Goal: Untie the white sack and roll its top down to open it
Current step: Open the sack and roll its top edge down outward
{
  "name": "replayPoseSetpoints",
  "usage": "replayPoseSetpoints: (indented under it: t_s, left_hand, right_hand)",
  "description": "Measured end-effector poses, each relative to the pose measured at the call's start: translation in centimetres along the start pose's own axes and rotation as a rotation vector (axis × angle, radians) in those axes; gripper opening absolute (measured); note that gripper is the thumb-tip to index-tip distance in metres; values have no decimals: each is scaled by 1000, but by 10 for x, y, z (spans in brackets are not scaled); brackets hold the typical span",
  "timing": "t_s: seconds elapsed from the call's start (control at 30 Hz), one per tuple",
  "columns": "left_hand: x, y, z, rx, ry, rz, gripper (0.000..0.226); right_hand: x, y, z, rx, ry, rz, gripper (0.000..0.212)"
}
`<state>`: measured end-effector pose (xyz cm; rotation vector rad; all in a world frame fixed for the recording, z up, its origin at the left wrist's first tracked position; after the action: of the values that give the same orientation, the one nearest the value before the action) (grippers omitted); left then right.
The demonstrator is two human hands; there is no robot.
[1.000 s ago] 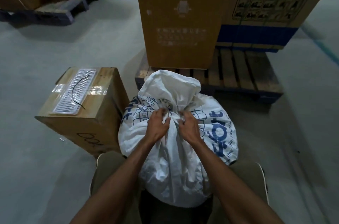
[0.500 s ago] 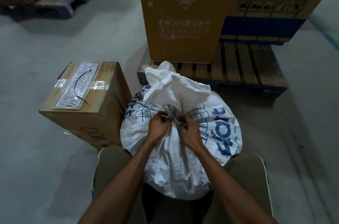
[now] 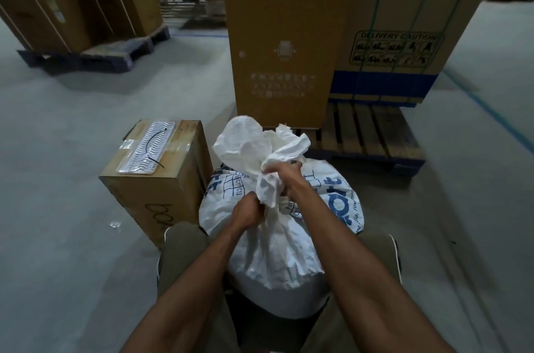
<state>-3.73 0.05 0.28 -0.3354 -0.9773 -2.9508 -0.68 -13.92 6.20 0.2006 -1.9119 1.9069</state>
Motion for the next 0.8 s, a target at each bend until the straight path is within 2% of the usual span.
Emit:
replayPoseSetpoints:
  t_s: [0.07, 0.13, 0.17, 0.23, 0.3, 0.37, 0.47, 0.57, 0.7, 0.73, 0.8]
  left_hand:
    - [-2, -12, 11, 109, 4, 50, 26]
    - [-1, -25, 36, 376, 162, 154, 29]
    - [2, -30, 50, 466, 295, 179, 24]
    - [15, -21, 79, 401, 578, 62, 15]
    - [23, 3, 93, 223, 663, -156, 17]
    - [19, 25, 90, 5, 593, -293, 32]
    - [2, 40, 79, -166, 446, -293, 49]
    - [-11, 54, 75, -203, 363, -283, 55]
    - [-22, 75, 71, -184, 263, -298, 59]
    - [-25, 80, 71, -192, 240, -298, 55]
    - [-33, 87, 69, -218, 196, -307, 39]
  right_hand:
    - [9, -2, 2, 74, 11, 35, 89]
    - [15, 1, 10, 137, 23, 67, 75]
    - [17, 5, 14, 163, 21, 67, 71]
    - [19, 13, 22, 199, 22, 73, 64]
    - [17, 18, 29, 222, 31, 87, 56]
    - [28, 10, 32, 243, 24, 107, 58]
    - [49, -6, 30, 220, -18, 132, 62]
    - [62, -16, 36, 311, -70, 125, 93]
    - [61, -15, 45, 538, -42, 179, 107]
    - [58, -13, 47, 586, -28, 200, 106]
    - [50, -11, 49, 641, 8, 256, 84]
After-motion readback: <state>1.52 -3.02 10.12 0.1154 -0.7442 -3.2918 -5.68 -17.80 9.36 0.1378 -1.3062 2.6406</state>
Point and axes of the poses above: each hand's wrist, its own x-axis away from the middle knuckle, its own z-axis out of the back of the hand, y = z × x, the point moved 6 cm from there along -x, towards the middle knuckle, and after that the axes turned 9 degrees about z, right-handed, at the moved point
